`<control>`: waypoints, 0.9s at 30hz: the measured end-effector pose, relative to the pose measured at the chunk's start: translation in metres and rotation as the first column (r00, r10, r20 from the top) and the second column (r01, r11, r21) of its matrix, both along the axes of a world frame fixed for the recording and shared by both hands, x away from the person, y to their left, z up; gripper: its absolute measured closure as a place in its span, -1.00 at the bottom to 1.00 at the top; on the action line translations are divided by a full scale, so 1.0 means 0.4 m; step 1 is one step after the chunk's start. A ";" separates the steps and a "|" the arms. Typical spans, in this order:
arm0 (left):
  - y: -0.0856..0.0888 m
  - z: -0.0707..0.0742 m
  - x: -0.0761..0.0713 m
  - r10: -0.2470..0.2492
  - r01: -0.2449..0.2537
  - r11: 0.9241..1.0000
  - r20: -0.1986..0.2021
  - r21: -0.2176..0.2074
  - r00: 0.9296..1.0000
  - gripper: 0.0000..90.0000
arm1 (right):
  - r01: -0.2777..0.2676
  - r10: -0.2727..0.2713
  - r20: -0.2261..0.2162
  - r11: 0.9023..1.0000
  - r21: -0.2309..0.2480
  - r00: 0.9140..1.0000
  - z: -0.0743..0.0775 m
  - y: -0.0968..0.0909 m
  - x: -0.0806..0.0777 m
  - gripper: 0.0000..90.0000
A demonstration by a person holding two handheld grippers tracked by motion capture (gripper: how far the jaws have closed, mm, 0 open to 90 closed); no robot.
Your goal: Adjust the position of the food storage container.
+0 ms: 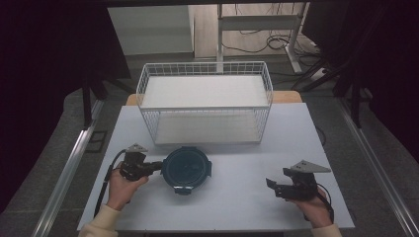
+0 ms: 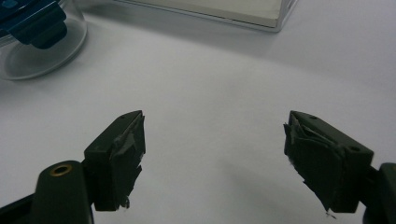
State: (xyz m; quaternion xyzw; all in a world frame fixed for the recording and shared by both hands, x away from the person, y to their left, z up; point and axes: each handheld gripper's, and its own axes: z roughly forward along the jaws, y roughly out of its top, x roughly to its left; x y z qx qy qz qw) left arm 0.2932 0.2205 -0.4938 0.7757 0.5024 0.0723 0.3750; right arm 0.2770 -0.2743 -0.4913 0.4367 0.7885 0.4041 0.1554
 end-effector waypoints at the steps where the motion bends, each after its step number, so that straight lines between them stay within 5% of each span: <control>1: -0.002 0.001 0.000 -0.006 0.006 1.000 -0.003 -0.001 1.000 1.00 | 0.001 -0.001 -0.001 1.000 0.001 1.000 0.000 0.000 0.000 -0.55; 27: -0.056 0.003 -0.004 -0.044 0.044 0.998 -0.003 -0.033 0.999 1.00 | -0.003 0.003 -0.001 1.000 -0.002 1.000 -0.002 0.003 0.001 -0.55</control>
